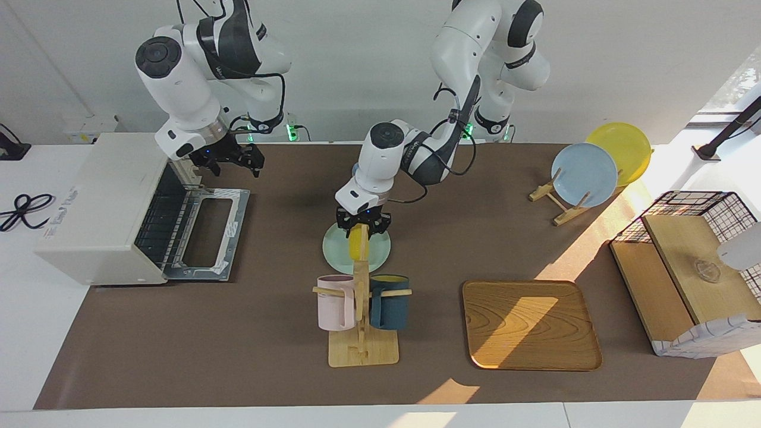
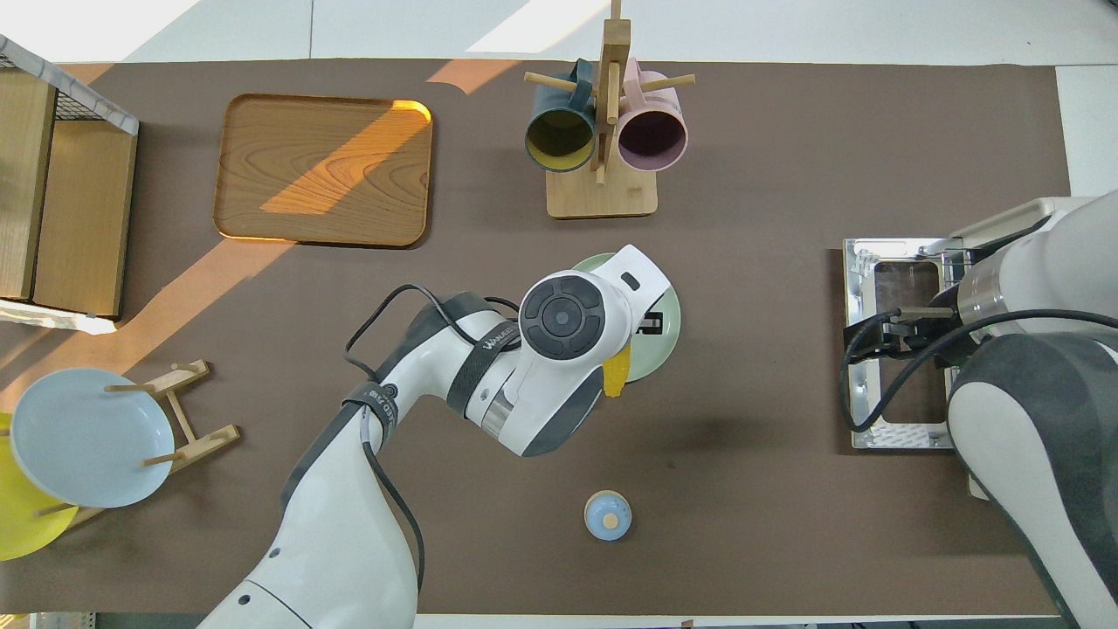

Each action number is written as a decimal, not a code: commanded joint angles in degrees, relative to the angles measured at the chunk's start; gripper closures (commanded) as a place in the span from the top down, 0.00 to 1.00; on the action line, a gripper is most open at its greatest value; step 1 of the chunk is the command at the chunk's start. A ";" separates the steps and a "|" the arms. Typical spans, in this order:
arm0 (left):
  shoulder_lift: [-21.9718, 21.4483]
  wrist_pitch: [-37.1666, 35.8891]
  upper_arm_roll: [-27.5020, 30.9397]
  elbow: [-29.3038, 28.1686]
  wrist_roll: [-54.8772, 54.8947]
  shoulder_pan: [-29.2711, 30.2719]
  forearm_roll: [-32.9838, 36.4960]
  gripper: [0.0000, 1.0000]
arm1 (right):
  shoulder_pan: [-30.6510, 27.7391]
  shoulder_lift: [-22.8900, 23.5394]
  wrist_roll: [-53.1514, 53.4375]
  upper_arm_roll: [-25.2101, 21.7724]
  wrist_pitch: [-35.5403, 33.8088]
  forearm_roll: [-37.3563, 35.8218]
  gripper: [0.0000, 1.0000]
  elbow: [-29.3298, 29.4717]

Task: Put corn in oven
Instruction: 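Carry the corn with the left gripper toward the green plate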

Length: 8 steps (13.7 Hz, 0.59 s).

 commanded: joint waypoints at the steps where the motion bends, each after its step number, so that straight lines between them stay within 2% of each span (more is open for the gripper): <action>1: -0.18 0.84 1.08 -0.11 -0.54 -0.24 -0.63 0.71 | -0.72 -0.57 -1.30 0.13 -0.78 1.16 1.00 -0.14; 2: -0.18 0.40 1.26 -0.11 -0.72 -0.23 -0.63 1.00 | -0.81 -0.57 -1.39 0.13 -0.87 1.16 1.00 -0.22; 5: -0.70 -1.17 1.44 0.16 -0.37 1.69 -0.37 1.00 | -0.37 -0.57 -1.47 0.13 -0.87 1.16 1.00 -0.23; 8: -5.17 -8.27 1.44 0.94 2.78 7.83 0.07 1.00 | 0.07 -0.66 -1.99 0.74 0.18 0.29 1.00 0.30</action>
